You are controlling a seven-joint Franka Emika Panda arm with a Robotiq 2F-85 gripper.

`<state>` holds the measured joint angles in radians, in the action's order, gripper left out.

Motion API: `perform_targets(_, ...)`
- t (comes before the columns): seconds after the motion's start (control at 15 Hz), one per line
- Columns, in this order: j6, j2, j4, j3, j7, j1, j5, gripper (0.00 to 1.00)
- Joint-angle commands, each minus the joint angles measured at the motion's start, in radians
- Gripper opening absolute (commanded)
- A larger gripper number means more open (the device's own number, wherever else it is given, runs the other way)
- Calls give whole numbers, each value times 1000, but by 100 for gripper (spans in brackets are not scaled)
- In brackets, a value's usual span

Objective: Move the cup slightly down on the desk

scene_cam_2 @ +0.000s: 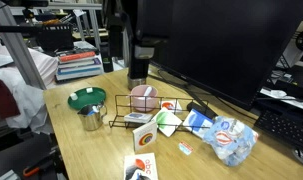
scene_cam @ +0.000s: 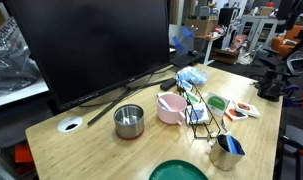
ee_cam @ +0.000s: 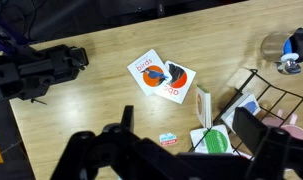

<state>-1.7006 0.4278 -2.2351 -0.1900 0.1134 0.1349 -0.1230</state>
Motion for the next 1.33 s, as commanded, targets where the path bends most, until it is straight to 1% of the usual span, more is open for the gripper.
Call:
perform_targets(0.0,2,-1,2,5,2,6,2,100)
perform_targets(0.47,2,-1,2,5,2,6,2,100)
perform_targets(0.67,-18,3,-4,28,13,-11,-14,100)
perform_targets(0.8,-68,7,-10,50,9,-32,-8,100)
perform_targets(1.0,-185,5,-19,90,-11,-67,2,100)
perform_targets(1.27,-381,-35,-8,141,-90,-94,1,100)
